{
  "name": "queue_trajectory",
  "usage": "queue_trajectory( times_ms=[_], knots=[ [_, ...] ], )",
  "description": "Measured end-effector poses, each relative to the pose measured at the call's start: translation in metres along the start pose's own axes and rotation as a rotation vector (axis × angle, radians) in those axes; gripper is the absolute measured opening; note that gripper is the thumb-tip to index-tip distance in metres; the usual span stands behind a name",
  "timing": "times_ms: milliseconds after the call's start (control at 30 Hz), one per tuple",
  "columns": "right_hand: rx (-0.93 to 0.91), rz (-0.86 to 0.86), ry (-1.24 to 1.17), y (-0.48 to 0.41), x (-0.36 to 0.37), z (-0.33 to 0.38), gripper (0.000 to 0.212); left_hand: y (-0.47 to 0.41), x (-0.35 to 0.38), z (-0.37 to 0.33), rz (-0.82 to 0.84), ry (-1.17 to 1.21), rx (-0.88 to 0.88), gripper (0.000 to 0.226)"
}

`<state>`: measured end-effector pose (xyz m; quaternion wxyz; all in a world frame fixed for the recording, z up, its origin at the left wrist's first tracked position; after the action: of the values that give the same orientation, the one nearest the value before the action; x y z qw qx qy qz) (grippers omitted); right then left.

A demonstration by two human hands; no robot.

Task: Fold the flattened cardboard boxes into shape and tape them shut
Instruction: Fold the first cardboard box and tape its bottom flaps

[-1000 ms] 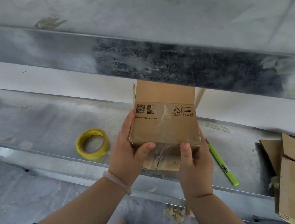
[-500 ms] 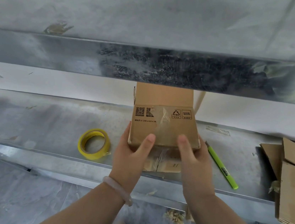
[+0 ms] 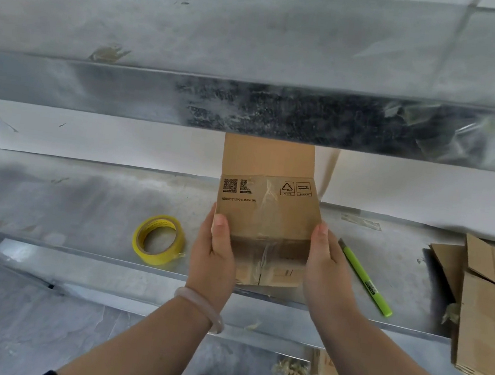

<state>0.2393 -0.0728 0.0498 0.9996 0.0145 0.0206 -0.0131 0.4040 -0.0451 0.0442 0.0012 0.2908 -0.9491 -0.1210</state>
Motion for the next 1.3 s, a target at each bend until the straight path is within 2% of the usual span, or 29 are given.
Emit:
queue_trajectory(
  times_ms=[100,200,233,333,467,533,667,733,800,900,967,1067,1133,1200,1300],
  knots=[
    [0.080,0.053,0.007,0.002,-0.007,-0.001,0.041,0.002,-0.003,0.000,0.031,-0.027,-0.039,0.054],
    [0.055,0.143,0.031,0.012,-0.006,0.003,0.049,0.009,-0.009,-0.010,0.094,-0.021,-0.037,0.052],
    [0.025,0.166,0.023,0.016,-0.006,0.007,0.052,0.012,-0.011,-0.015,0.128,-0.007,-0.024,0.054],
    [-0.134,0.216,0.016,0.031,-0.012,0.023,0.061,0.023,-0.020,-0.026,0.193,0.002,0.063,0.077],
    [-0.340,0.235,0.067,0.036,-0.024,0.042,0.049,0.027,-0.036,-0.044,0.100,-0.056,0.128,0.069],
    [-0.434,0.278,0.128,0.035,-0.028,0.051,0.056,0.021,-0.044,-0.043,0.053,0.001,0.031,0.064],
    [-0.501,0.416,0.354,0.031,-0.036,0.055,0.060,0.017,-0.045,-0.019,0.050,0.204,-0.296,0.049],
    [-0.520,0.405,0.574,0.030,-0.046,0.051,0.064,0.017,-0.043,-0.006,0.063,0.329,-0.432,0.049],
    [-0.509,0.302,0.675,0.031,-0.058,0.047,0.079,0.018,-0.043,0.004,0.048,0.474,-0.532,0.049],
    [-0.335,0.161,0.529,0.032,-0.068,0.031,0.097,0.017,-0.039,0.023,0.055,0.645,-0.638,0.045],
    [-0.289,0.221,0.438,0.033,-0.059,0.021,0.092,0.020,-0.028,0.037,0.125,0.722,-0.684,0.045],
    [-0.396,0.247,0.491,0.035,-0.048,0.023,0.090,0.022,-0.022,0.056,0.131,0.606,-0.700,0.027],
    [-0.547,0.244,0.618,0.036,-0.043,0.034,0.083,0.017,-0.027,0.063,0.107,0.286,-0.614,0.018],
    [-0.727,0.301,0.770,0.035,-0.033,0.040,0.075,0.007,-0.030,0.063,0.070,0.061,-0.531,0.021],
    [-0.873,0.339,0.959,0.030,-0.017,0.036,0.068,-0.002,-0.021,0.060,0.182,0.153,-0.594,0.026]
  ],
)
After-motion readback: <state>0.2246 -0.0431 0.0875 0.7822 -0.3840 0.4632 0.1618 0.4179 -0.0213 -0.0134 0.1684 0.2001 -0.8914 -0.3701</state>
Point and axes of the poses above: each hand's wrist, its own y-axis away from the middle knuckle, its own x-axis out of the palm, z = x × y, the point moved 5 cm from there along -y, towards the middle knuckle, and after that the axes turned 11 degrees about -x, right-handed, at the moved point
